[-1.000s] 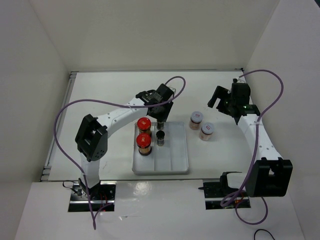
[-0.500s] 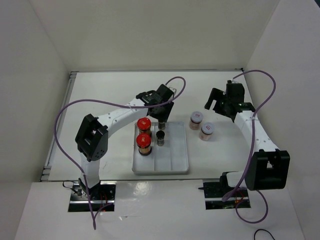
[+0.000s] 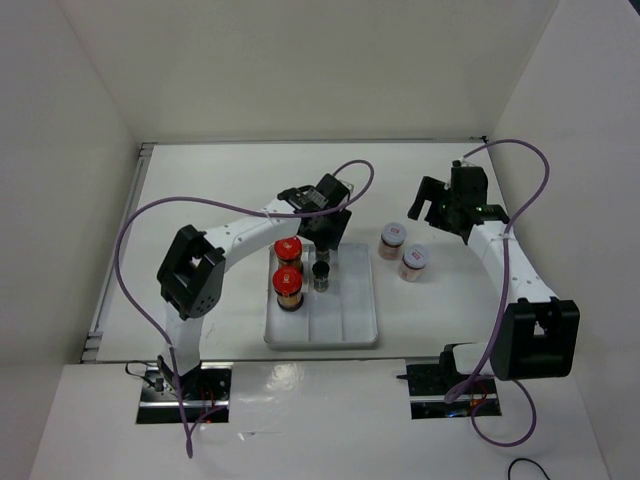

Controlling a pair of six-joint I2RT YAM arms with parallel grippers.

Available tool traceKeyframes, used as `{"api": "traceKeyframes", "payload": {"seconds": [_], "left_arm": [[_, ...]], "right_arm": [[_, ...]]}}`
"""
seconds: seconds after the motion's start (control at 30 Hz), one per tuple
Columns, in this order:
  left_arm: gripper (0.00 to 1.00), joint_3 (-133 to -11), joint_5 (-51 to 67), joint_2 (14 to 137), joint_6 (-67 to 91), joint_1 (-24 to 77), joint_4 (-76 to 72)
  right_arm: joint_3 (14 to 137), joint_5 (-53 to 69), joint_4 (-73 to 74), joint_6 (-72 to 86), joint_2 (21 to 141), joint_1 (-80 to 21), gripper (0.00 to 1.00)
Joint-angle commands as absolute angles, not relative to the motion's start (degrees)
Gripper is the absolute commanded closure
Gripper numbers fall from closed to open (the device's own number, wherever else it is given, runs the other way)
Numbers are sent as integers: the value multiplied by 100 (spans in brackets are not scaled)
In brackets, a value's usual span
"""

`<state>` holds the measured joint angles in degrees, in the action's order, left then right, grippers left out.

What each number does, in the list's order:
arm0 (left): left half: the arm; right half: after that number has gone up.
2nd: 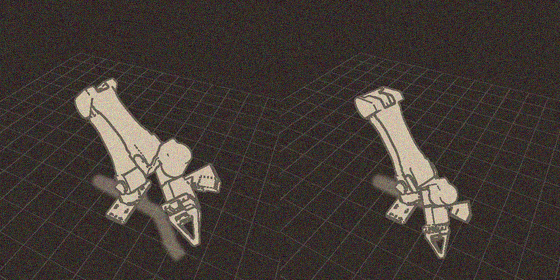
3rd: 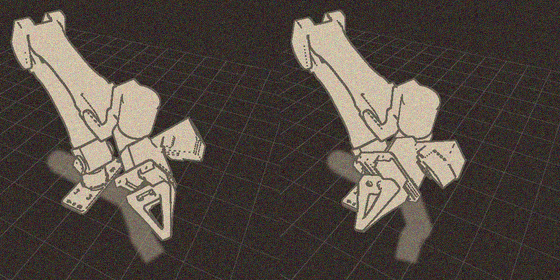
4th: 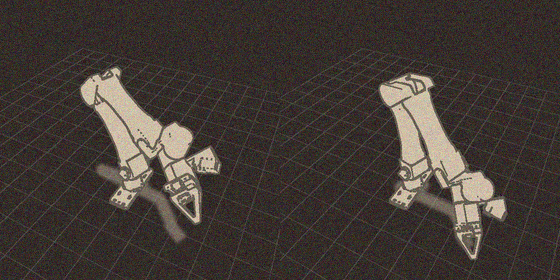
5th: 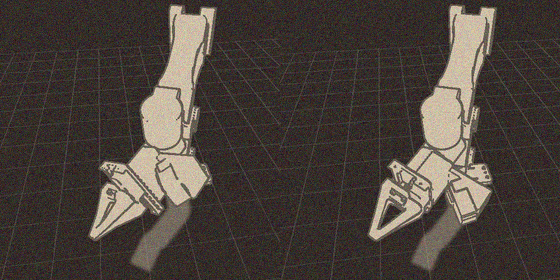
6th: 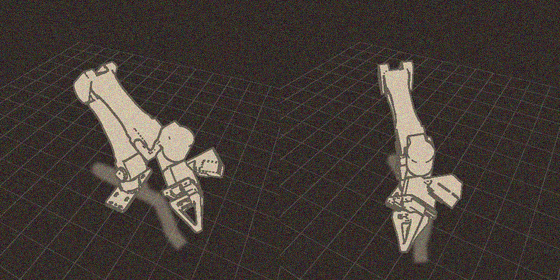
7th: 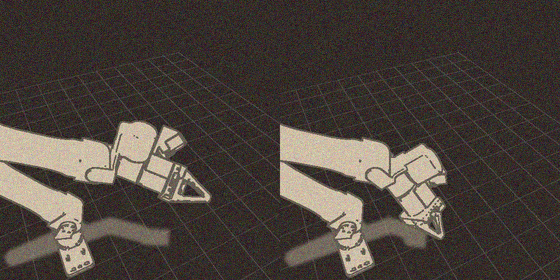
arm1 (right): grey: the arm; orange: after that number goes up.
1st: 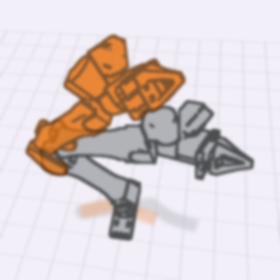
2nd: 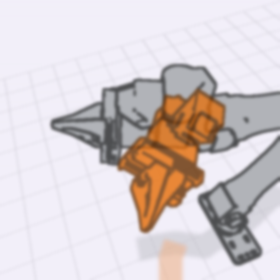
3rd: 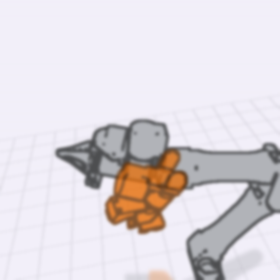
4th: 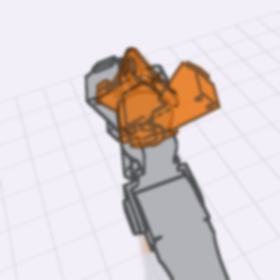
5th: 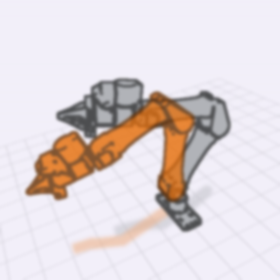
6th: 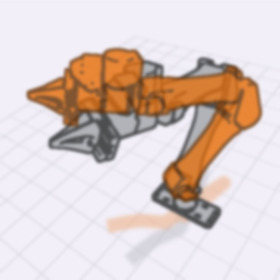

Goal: Organize the condiment bottles

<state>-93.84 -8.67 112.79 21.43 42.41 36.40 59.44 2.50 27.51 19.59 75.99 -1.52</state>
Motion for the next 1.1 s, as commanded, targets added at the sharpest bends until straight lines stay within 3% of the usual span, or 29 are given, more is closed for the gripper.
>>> {"api": "traceKeyframes", "payload": {"seconds": [0.0,0.17,0.43,0.63,0.77,1.07], "left_arm": [[32,-9352,-809,11426,2206,4210,3665],[9,-9352,-948,11242,2206,4262,3788],[0,-9904,-1187,10775,2206,4210,4034],[0,-10529,-1538,10346,2206,3825,4166],[0,-10529,-1108,9994,2206,3421,4113],[0,-9476,-861,9018,2258,2568,3938]], "right_arm": [[6073,325,2663,1837,7576,-263,1],[6126,509,2663,1732,7523,-369,1],[6126,1036,2496,1485,7576,-615,1],[6204,1178,2373,1240,7891,-843,1],[6521,1178,2583,1126,8322,-844,1],[6785,389,2997,1353,8921,-1282,1]]}}
